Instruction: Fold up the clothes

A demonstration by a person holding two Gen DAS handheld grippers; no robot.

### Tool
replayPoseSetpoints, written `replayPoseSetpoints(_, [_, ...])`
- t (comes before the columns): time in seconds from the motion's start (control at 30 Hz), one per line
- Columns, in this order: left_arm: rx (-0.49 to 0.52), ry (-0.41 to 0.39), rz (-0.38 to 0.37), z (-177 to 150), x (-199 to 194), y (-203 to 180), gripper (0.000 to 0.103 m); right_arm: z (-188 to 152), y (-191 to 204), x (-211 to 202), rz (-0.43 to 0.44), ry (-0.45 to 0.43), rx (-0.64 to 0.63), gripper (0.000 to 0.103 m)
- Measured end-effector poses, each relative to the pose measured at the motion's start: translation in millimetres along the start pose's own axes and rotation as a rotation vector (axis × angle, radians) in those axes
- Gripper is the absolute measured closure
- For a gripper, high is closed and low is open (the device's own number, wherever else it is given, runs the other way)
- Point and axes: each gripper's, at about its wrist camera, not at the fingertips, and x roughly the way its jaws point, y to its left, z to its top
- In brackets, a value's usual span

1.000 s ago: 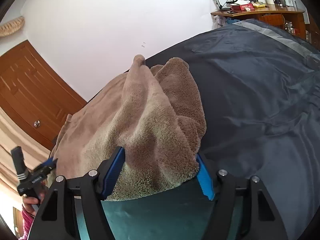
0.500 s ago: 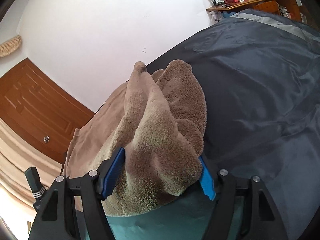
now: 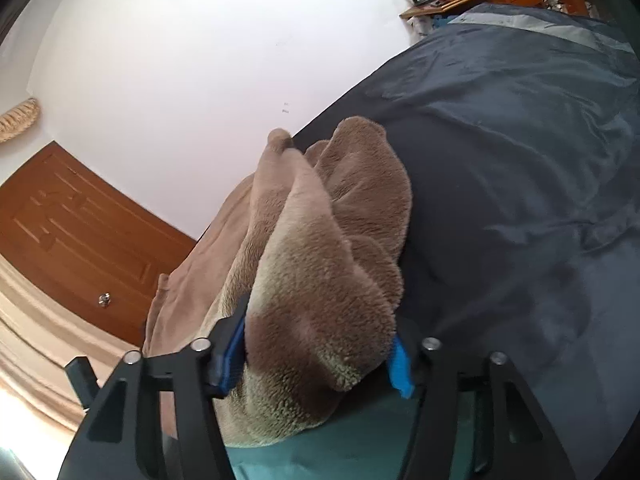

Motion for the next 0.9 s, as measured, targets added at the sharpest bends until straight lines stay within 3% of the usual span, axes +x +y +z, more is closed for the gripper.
replayPoseSetpoints(0.17, [-0.004,-0.001,-0.005,-1,-1,1,0.01,1,2,-4,0.016,-0.013,-0.003,0.063])
replayPoseSetpoints(0.27, [-0.005,-0.001,-0.003,-1,-1,0,0.01,4,10,-11,0.042,-0.036,-0.007,0.069])
replayPoseSetpoints(0.43, [-0.029,0.014,0.001,3,-10,3,0.01,15,30,-23,0.105,-0.082,-0.013,0.07])
replayPoseSetpoints(0.7, [0.011,0.063,0.028,-2,-29,11,0.01,26,66,-24,0.108,-0.1,-0.073,0.07])
replayPoseSetpoints(0.9, [-0.053,0.016,0.031,-13,-57,34,0.01,20,105,-25,0.133,-0.119,-0.143,0.07])
